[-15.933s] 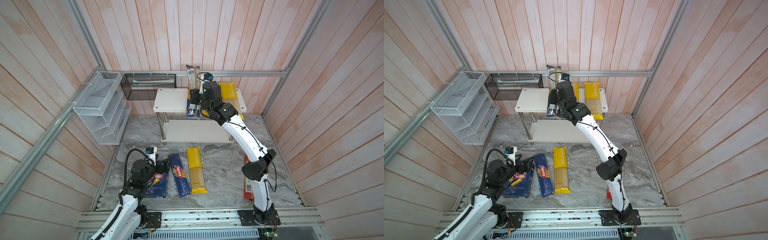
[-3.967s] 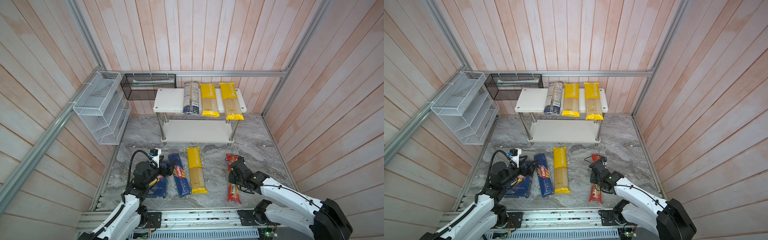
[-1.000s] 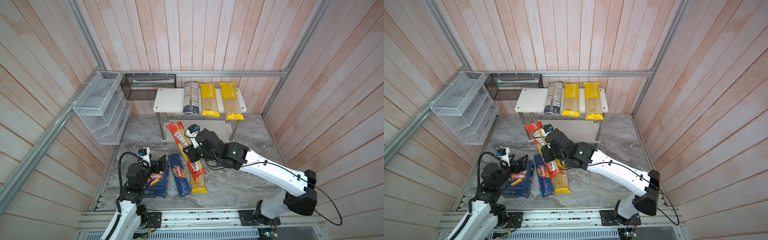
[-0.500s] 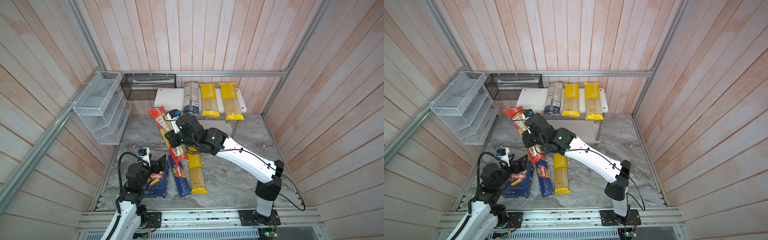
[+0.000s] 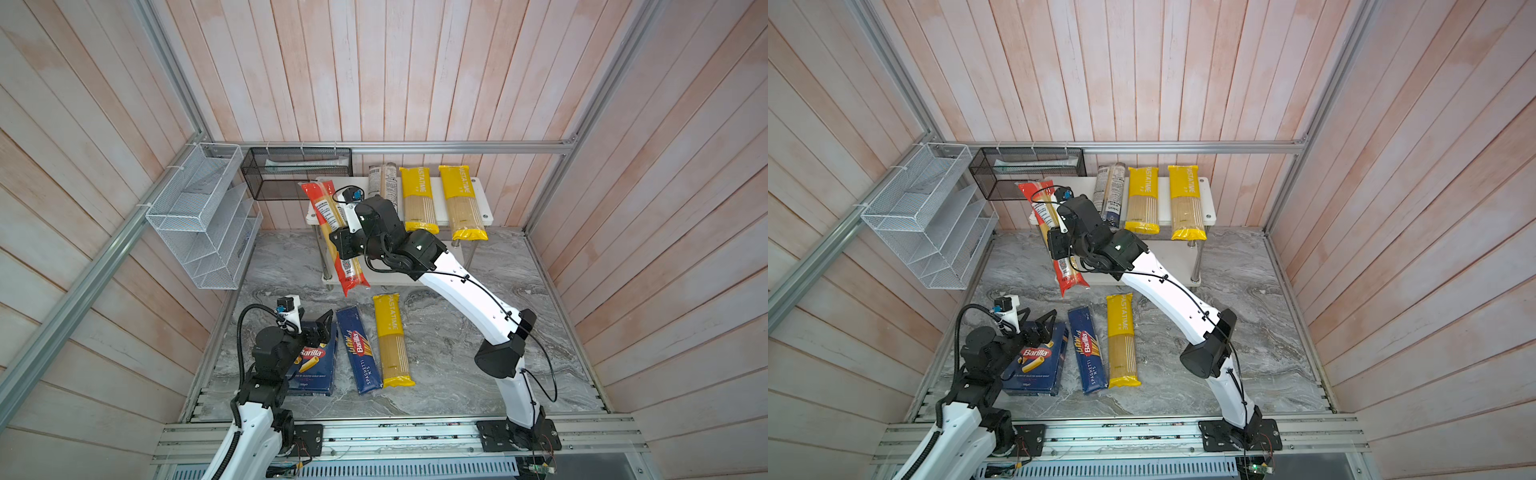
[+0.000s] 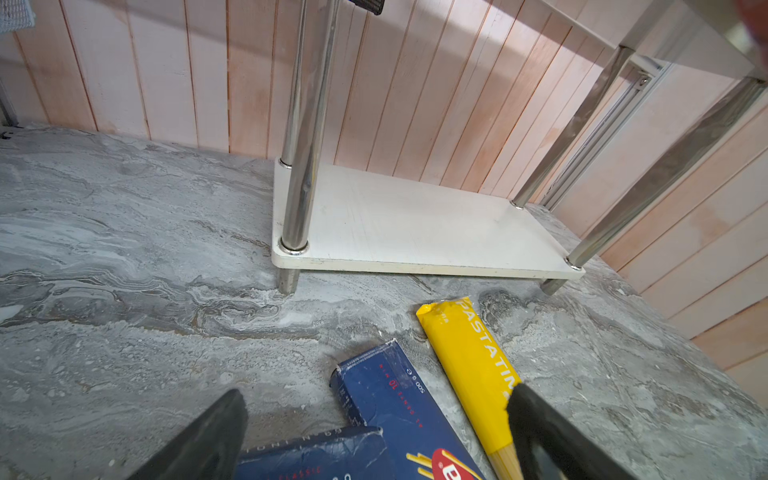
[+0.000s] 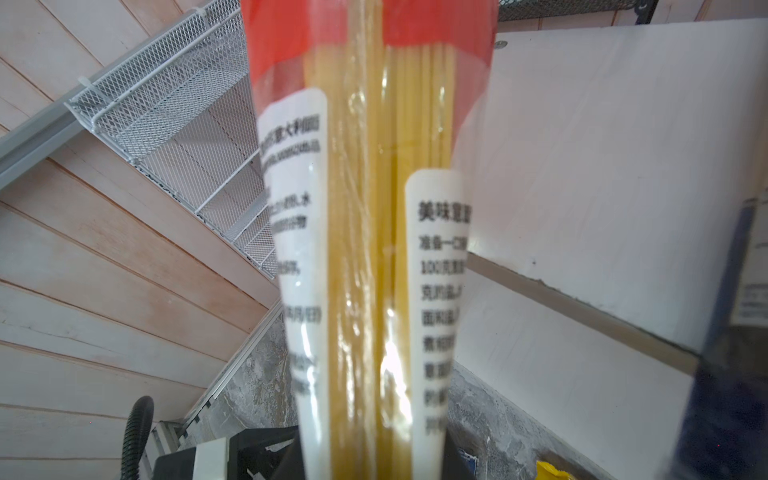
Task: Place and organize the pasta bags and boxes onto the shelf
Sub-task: 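Carry the red spaghetti pack with the right gripper toward the shelf, then lower the red spaghetti pack onto the top shelf beside the clear pack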
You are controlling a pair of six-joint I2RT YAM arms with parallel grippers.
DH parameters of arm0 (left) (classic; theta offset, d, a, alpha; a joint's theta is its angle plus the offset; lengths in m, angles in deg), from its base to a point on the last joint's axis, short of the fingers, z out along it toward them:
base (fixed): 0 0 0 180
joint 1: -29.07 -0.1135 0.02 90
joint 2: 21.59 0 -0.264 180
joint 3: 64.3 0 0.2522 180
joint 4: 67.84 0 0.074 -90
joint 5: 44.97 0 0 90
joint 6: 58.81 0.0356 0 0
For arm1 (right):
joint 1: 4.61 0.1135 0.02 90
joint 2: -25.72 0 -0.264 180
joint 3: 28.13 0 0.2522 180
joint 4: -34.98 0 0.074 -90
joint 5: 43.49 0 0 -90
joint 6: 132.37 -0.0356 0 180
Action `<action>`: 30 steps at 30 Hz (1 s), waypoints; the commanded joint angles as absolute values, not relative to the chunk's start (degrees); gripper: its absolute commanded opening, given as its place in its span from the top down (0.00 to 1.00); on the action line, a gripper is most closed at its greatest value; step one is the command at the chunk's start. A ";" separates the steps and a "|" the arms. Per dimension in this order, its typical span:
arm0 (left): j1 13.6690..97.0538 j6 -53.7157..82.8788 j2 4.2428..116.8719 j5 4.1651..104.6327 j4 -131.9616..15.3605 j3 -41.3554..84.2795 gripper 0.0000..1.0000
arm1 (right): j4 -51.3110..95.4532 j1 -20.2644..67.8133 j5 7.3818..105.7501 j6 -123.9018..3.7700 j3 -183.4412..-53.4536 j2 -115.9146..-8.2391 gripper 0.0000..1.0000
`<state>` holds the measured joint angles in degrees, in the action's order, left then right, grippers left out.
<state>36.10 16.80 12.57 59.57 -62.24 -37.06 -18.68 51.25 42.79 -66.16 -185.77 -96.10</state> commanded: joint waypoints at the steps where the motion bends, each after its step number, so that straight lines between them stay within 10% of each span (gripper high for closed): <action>1: 35.82 17.35 12.08 60.40 -62.76 -37.46 0.00 | -5.92 51.19 44.66 -65.81 -186.99 -94.01 0.86; 30: 35.88 17.83 13.36 61.80 -63.24 -37.23 0.00 | 7.08 45.13 42.44 -69.98 -191.70 -101.35 0.86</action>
<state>36.10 16.84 13.66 61.06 -62.40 -37.06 -2.68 46.29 43.62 -69.37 -187.82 -101.63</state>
